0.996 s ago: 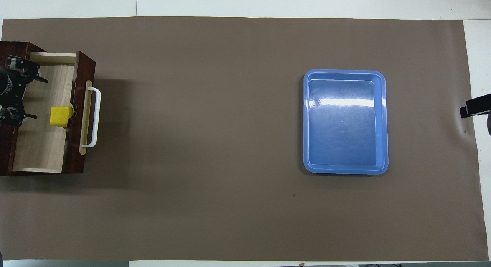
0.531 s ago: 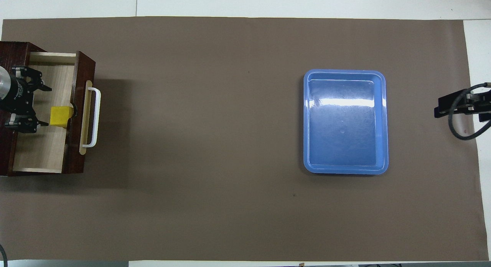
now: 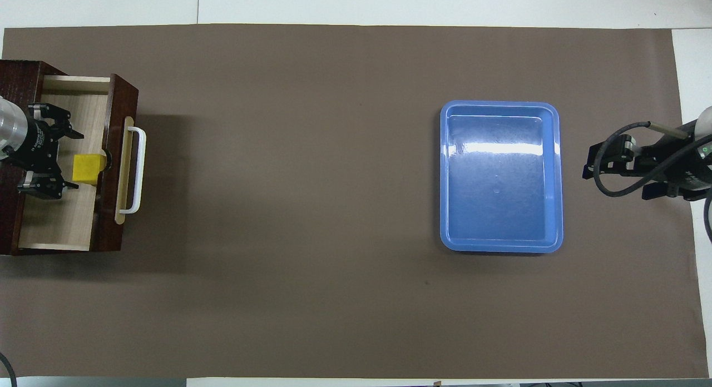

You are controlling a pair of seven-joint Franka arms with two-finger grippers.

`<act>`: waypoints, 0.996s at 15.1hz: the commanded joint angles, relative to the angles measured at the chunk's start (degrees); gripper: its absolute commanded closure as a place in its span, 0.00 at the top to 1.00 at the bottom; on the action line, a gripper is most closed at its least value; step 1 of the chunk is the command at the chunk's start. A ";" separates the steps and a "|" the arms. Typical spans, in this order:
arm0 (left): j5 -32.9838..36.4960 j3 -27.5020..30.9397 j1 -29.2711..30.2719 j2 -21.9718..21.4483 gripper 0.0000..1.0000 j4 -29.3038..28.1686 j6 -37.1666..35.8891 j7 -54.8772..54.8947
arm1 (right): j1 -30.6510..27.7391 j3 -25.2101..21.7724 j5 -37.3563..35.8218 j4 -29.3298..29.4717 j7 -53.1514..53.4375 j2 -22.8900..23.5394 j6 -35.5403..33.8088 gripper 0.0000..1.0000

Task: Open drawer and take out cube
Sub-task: 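Grasp the yellow cube with the left gripper while the right gripper advances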

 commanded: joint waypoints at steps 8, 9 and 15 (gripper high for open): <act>-2.75 0.16 1.12 -3.03 1.00 -6.14 4.67 3.81 | 10.67 0.33 10.00 -7.92 33.35 0.14 11.34 1.00; -2.75 0.16 1.12 -3.03 1.00 -6.32 5.12 3.81 | 12.08 0.33 10.09 -7.93 36.61 1.10 13.10 1.00; -2.84 0.16 1.99 -3.03 1.00 -7.72 6.52 4.34 | 14.90 0.33 17.47 -8.10 46.30 3.93 19.45 1.00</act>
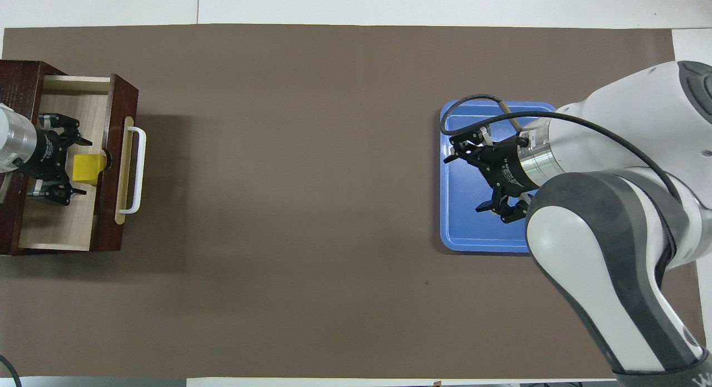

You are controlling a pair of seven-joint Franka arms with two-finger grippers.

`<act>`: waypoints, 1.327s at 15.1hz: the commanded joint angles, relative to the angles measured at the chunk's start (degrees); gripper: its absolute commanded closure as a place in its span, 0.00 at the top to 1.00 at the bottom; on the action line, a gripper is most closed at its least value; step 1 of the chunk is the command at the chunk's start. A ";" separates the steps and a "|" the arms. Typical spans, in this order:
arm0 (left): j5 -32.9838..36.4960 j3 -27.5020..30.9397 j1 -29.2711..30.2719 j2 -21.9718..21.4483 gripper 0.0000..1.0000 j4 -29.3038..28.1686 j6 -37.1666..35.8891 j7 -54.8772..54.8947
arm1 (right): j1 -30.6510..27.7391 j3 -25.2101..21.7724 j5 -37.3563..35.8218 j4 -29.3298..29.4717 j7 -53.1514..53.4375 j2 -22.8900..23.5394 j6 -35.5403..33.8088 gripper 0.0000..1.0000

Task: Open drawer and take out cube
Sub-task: 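Grasp the yellow cube with the left gripper while the right gripper advances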

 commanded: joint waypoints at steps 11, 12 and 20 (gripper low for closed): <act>-2.18 -0.07 1.68 -2.58 1.00 -3.87 2.40 3.21 | 0.40 -0.20 2.37 -0.95 2.59 0.00 1.92 1.00; -2.18 -0.15 1.68 -2.67 1.00 -4.22 2.66 3.21 | 0.40 -0.20 2.37 -0.95 2.59 0.00 1.92 1.00; -2.70 -0.15 1.68 -3.03 0.79 -4.93 3.28 3.30 | -0.12 -0.28 2.46 -0.69 2.24 0.26 2.01 1.00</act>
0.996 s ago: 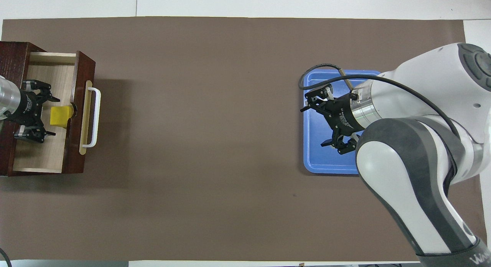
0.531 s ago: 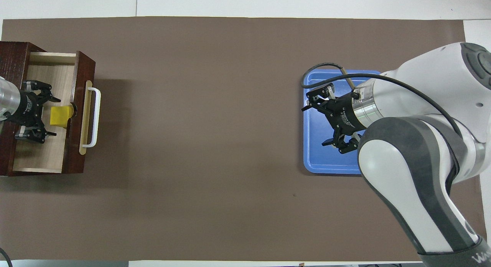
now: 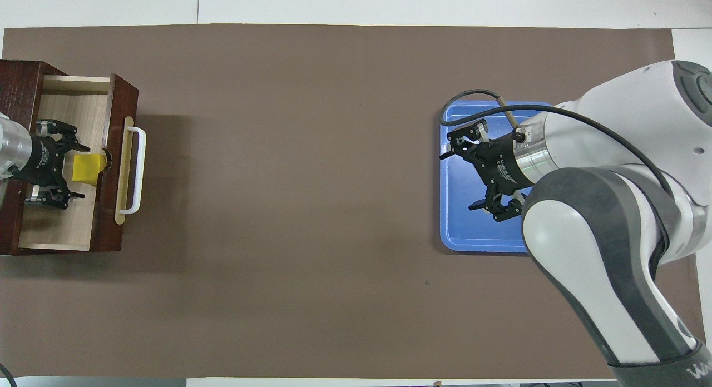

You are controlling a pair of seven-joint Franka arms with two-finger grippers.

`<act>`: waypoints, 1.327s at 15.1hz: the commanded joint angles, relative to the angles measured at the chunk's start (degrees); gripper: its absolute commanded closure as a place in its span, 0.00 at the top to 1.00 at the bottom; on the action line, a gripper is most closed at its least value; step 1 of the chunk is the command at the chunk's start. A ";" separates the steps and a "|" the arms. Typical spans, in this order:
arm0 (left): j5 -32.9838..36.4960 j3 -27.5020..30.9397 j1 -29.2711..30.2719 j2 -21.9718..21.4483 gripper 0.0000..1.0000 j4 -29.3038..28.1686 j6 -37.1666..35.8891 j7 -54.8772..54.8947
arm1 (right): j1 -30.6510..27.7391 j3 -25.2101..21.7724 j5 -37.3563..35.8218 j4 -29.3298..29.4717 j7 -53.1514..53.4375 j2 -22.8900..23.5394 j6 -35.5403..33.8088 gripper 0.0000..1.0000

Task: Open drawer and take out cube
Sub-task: 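Grasp the yellow cube with the left gripper while the right gripper advances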

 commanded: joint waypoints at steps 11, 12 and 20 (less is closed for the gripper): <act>-2.88 -0.12 -0.08 -1.97 0.00 -0.82 1.28 0.42 | -1.22 0.12 1.78 -0.31 -0.07 -0.06 1.16 1.00; -3.41 -0.12 -0.34 -1.71 0.00 1.02 0.58 -0.11 | -1.22 0.11 2.13 -0.23 0.01 -0.06 1.16 1.00; -4.47 0.14 -8.76 8.91 0.00 31.07 -22.70 -6.59 | -1.39 0.03 2.66 0.13 0.01 0.11 1.16 1.00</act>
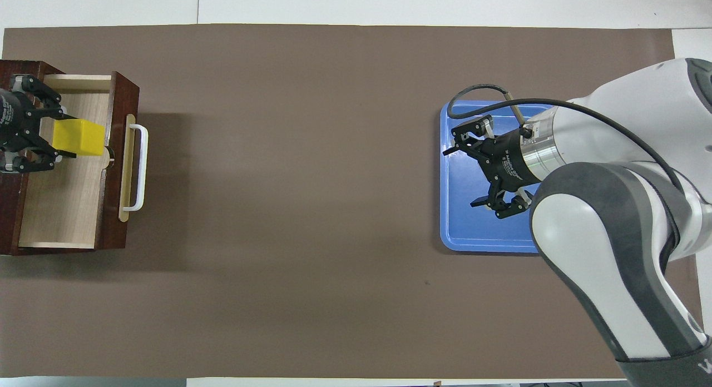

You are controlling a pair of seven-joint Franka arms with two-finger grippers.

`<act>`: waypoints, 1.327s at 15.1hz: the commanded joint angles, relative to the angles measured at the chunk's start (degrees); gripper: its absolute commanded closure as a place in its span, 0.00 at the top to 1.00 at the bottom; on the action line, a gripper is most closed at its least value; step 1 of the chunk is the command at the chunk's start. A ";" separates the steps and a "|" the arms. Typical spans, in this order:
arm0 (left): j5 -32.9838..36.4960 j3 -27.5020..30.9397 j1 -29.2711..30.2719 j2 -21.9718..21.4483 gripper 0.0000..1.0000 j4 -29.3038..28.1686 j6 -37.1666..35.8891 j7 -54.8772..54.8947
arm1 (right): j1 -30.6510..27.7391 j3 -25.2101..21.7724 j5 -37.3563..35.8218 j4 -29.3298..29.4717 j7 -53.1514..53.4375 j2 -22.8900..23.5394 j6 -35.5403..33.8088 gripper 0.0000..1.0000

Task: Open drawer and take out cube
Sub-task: 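Lift the cube with the left gripper while the right gripper approaches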

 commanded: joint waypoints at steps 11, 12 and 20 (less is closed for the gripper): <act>6.30 0.88 -24.99 13.74 0.00 16.82 -8.66 -30.50 | 4.26 0.59 6.85 0.07 10.02 2.11 9.18 1.00; 5.95 0.80 -25.61 14.01 0.00 17.36 -8.40 -32.43 | 5.59 0.59 6.85 0.07 12.12 2.99 11.11 1.00; 3.05 0.62 -26.76 14.28 0.00 18.06 -7.34 -35.79 | 11.75 0.77 11.25 5.85 21.01 8.87 17.37 1.00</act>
